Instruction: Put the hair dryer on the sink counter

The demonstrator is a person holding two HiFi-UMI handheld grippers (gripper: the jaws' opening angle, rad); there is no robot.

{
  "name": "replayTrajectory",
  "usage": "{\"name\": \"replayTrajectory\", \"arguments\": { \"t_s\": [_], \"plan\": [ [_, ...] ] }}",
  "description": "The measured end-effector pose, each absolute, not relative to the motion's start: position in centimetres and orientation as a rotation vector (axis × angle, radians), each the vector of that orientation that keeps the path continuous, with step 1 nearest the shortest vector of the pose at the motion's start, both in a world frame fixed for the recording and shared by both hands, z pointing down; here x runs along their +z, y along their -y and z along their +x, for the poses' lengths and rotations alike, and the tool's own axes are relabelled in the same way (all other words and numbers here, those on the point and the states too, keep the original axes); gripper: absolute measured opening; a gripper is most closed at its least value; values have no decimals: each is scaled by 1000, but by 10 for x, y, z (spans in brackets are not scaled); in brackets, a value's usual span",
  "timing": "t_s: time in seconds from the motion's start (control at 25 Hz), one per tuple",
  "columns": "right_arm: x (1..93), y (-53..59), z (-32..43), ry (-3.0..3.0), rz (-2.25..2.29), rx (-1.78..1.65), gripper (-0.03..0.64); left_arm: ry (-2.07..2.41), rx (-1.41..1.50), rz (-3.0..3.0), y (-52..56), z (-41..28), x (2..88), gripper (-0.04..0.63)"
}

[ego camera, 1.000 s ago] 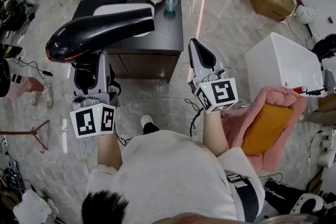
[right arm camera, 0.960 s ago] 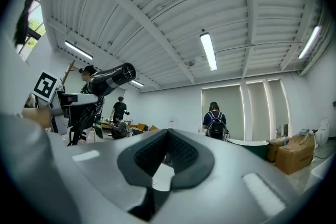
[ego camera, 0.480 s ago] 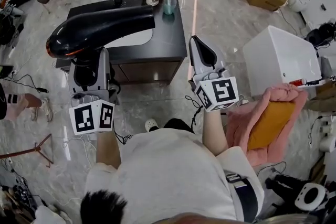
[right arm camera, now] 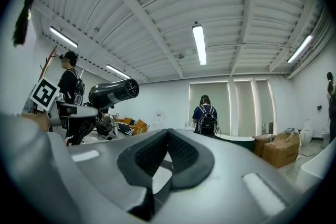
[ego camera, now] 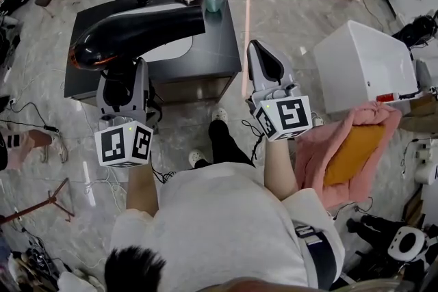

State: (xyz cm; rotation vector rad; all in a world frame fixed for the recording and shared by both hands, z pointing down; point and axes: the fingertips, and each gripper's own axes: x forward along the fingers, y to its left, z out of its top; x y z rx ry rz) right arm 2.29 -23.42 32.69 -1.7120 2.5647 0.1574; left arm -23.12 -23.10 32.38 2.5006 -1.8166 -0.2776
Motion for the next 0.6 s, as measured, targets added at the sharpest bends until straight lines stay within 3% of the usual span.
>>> {"name": "replayTrajectory", "arguments": {
  "t_s": [0.6],
  "plan": [
    [335, 341, 56, -2613, -1649, 131, 12, 1728, -117, 2384, 332, -167, 389, 250]
  ]
}}
